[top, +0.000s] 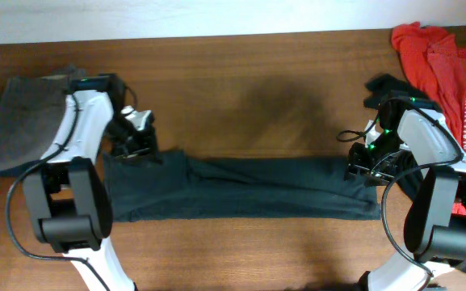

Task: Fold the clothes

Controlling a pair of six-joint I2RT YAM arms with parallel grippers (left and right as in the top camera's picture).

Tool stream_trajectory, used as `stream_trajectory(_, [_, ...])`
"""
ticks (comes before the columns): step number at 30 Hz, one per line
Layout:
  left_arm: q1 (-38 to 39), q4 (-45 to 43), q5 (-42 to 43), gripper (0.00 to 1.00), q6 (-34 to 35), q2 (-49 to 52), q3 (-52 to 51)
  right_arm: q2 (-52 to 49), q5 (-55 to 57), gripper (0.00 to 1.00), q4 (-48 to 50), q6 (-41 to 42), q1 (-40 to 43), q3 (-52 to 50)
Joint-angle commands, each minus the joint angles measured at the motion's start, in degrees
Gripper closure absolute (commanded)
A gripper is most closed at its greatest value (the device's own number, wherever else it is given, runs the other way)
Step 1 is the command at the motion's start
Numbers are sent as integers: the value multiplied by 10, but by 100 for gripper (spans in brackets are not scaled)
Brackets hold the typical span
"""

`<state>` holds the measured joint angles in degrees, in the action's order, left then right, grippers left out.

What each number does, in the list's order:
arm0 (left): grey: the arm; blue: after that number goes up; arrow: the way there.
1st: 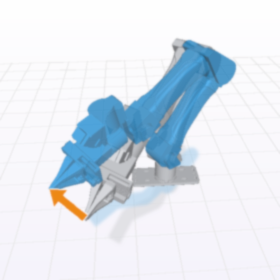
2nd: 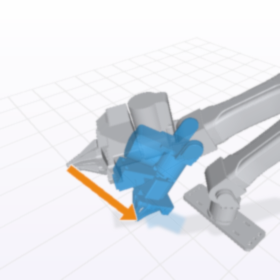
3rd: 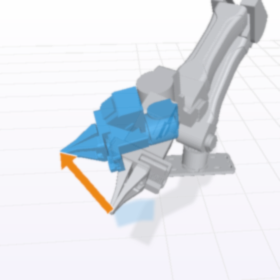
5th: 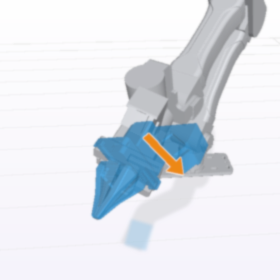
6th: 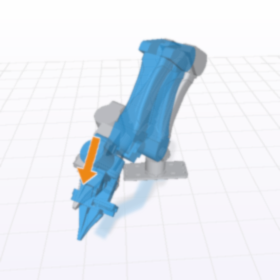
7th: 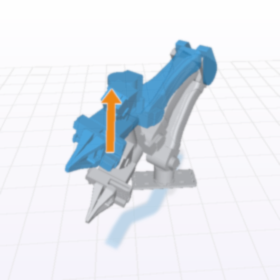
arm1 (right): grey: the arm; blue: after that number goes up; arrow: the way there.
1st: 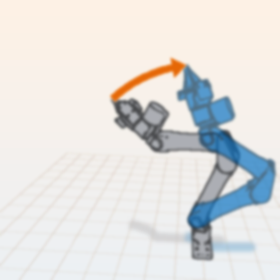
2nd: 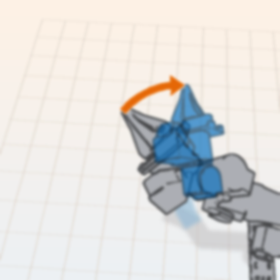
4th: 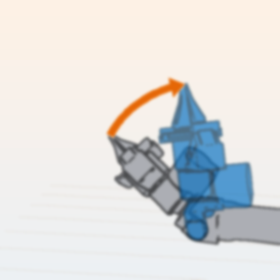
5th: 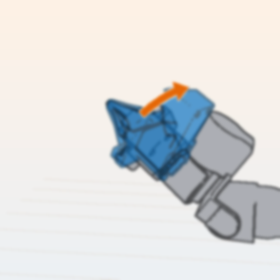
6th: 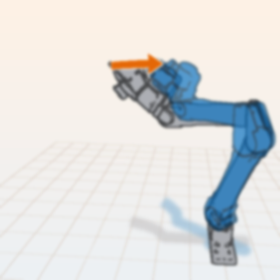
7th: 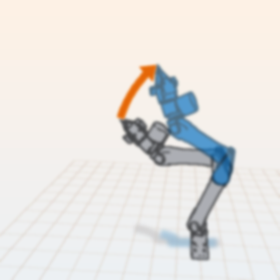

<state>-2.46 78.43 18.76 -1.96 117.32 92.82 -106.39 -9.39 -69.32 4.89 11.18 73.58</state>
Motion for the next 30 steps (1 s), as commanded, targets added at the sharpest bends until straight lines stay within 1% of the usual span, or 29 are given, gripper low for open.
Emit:
stream_trajectory(1, [48, -41, 31, 65, 15, -18, 11, 10, -5, 46, 0, -2, -3, 4])
stream_trajectory(2, [57, -55, 24, 65, 34, -18, 10, 10, -5, 46, 0, -2, -3, 4])
stream_trajectory(3, [75, -77, -2, 66, 70, -18, 10, 10, -5, 46, 0, -2, -3, 4])
stream_trajectory(6, [96, -94, -50, 65, 112, -15, 10, 10, -5, 46, -1, -2, -3, 4])
stream_trajectory(8, [109, -103, -67, 61, 118, -9, 10, 10, -5, 46, -1, -2, -3, 4])
stream_trajectory(9, [120, -113, -75, 54, 125, 0, 10, 10, -5, 46, -1, -2, -3, 4])
stream_trajectory(13, [133, -137, -92, 54, 135, 16, 10, 10, -5, 46, -3, -2, -3, 4])
stream_trajectory(14, [136, -150, -94, 52, 136, 22, 10, 10, -5, 46, -3, -2, -3, 4])
stream_trajectory(18, [137, -160, -118, 51, 148, 40, 10, 10, -5, 46, -3, -2, -3, 4])
stream_trajectory(26, [137, -182, -126, 53, 148, 60, 10, 10, -5, 46, -3, -2, -3, 4])
stream_trajectory(28, [137, -180, -126, 64, 148, 60, 10, 10, -5, 46, -3, -2, -3, 4])
stream_trajectory(30, [137, -175, -126, 64, 148, 60, 10, 10, -5, 46, -3, -2, -3, 4])
